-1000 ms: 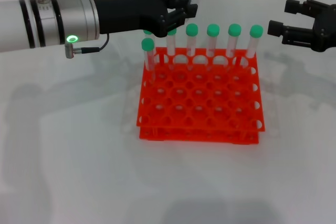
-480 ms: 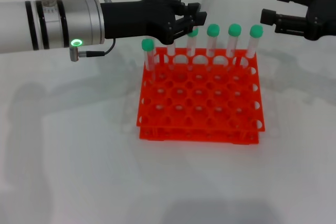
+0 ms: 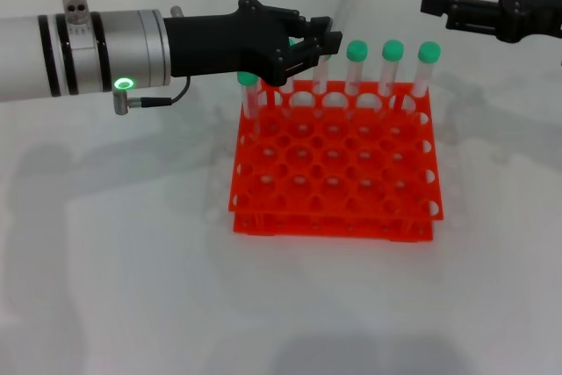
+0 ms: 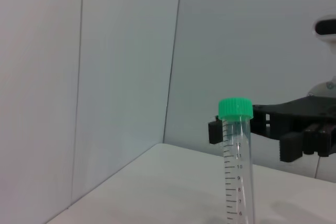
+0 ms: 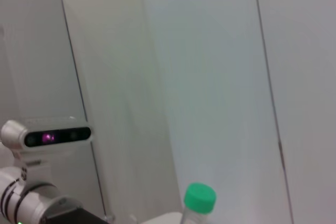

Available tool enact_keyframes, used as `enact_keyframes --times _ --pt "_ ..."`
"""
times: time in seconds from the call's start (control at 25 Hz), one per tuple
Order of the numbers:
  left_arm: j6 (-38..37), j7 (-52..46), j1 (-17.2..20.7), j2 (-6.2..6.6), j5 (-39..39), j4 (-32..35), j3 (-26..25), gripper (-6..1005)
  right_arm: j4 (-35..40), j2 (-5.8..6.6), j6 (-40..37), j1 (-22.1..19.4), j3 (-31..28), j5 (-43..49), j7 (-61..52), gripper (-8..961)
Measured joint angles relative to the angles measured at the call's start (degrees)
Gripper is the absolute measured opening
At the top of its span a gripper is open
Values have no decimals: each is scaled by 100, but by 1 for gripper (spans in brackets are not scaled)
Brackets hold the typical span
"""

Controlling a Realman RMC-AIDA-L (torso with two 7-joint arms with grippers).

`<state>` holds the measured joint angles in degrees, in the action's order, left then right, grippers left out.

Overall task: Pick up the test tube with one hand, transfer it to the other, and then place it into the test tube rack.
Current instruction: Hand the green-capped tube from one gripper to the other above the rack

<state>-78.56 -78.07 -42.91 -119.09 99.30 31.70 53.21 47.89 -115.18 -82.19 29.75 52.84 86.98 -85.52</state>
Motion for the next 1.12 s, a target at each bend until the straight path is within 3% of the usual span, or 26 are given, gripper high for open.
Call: enact_keyframes --times 1.12 --pt "-179 154 123 3 4 3 -11 185 -122 -30 22 398 435 -387 -5 843"
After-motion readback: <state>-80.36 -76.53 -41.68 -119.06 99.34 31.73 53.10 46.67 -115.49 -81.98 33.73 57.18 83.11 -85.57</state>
